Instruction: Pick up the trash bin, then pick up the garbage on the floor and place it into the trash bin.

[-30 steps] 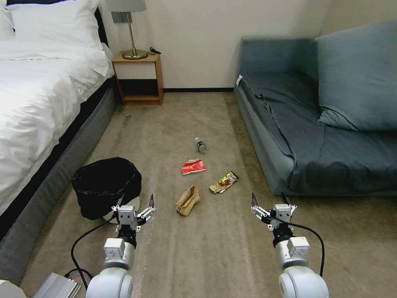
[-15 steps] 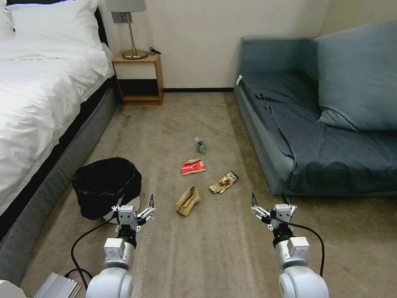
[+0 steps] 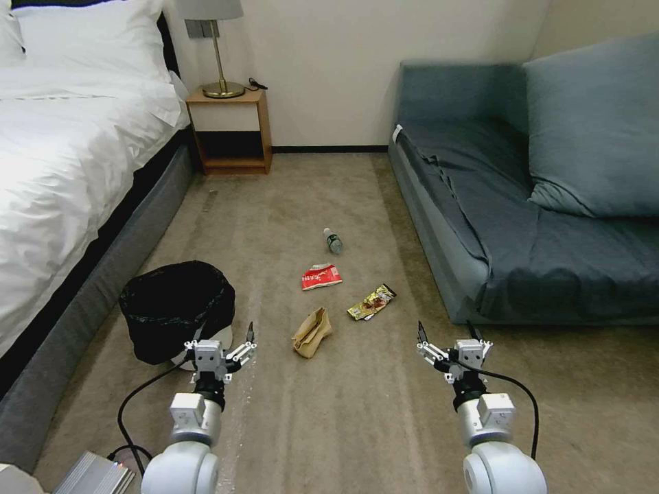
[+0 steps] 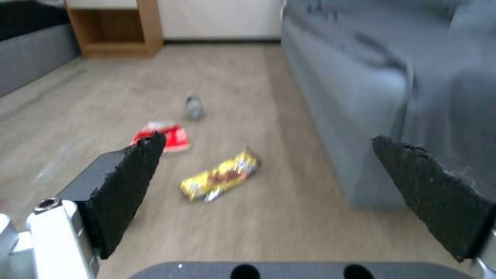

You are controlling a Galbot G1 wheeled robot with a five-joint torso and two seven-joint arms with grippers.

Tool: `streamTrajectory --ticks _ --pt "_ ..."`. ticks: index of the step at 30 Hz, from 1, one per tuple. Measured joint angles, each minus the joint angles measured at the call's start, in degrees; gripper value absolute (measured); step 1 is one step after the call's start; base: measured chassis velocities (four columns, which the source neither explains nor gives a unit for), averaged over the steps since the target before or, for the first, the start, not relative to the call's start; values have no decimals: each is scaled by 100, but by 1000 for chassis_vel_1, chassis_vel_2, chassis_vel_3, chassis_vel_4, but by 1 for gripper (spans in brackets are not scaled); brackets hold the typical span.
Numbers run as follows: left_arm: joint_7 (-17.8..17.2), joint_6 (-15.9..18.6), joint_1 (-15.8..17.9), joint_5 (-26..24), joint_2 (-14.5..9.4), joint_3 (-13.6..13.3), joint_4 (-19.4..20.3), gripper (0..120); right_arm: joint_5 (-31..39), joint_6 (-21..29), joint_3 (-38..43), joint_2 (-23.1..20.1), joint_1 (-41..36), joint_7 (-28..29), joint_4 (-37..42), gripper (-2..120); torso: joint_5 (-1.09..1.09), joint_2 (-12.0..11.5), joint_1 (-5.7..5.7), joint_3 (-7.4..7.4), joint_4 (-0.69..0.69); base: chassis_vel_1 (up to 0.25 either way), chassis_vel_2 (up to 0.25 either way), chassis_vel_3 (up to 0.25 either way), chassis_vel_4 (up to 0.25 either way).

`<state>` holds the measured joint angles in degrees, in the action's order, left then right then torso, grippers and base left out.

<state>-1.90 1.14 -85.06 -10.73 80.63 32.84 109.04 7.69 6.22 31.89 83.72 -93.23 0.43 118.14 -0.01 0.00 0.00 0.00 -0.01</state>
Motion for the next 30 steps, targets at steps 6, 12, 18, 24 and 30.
streamTrajectory --ticks 6,12,18,24,30 --pt "-29 -28 172 -623 -541 186 -209 100 523 452 152 -268 -226 18 256 100 0 0 0 0 1 0 0 0 0" --pt "-10 -13 368 -1456 -1329 468 -320 100 1386 1222 441 -738 -464 35 669 100 1 0 0 1 3 0 0 0 0" --pt "30 166 431 -1445 -1447 420 -41 100 2213 1956 720 -1186 -699 57 1073 100 -2 -1 0 0 0 0 0 0 0" --pt "-70 307 522 -1349 -1316 288 30 100 2559 2266 831 -1371 -797 64 1237 100 2 -1 0 0 1 0 0 0 0" --pt "-175 467 731 -1233 -1105 75 100 100 2742 2291 912 -1552 -608 87 1077 100 1 0 0 0 -2 0 0 0 0"
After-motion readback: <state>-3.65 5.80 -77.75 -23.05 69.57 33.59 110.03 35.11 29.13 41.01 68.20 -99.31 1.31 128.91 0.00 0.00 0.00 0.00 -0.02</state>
